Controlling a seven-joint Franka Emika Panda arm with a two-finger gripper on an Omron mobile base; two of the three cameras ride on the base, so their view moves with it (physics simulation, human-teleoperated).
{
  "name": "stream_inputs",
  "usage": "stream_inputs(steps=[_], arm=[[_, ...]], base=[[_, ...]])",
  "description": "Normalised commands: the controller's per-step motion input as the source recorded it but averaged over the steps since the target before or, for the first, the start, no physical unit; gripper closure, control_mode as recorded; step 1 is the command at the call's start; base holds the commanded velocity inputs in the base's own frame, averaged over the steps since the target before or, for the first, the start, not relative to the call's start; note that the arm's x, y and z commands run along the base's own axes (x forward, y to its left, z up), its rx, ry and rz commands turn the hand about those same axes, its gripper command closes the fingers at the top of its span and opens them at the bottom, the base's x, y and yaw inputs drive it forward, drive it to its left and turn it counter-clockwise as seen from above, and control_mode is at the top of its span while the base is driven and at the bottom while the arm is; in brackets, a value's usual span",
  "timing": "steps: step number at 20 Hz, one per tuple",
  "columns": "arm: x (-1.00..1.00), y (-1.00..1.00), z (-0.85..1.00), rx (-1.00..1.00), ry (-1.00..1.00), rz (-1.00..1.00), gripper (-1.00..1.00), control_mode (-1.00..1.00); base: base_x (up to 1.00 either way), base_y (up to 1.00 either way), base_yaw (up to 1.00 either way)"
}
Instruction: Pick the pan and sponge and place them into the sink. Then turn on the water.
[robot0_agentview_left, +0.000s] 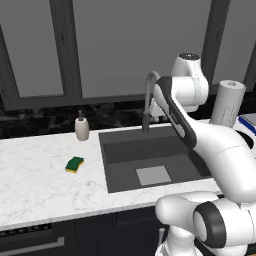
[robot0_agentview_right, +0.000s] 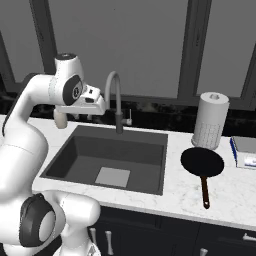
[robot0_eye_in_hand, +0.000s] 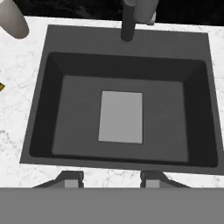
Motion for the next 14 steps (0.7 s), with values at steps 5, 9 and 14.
stream_inputs(steps=[5,9,14], arm=[[0.00,0.67,-0.19,0.00,-0.01,-0.01,-1.00,-1.00],[0.00,1.00,-0.36,0.00,0.01,0.00,-1.00,-1.00],[0.00,1.00,-0.35,0.00,0.10,0.00,-1.00,-1.00]], base=[[0.00,0.00,0.00],[0.00,0.00,0.00],[0.00,0.00,0.00]])
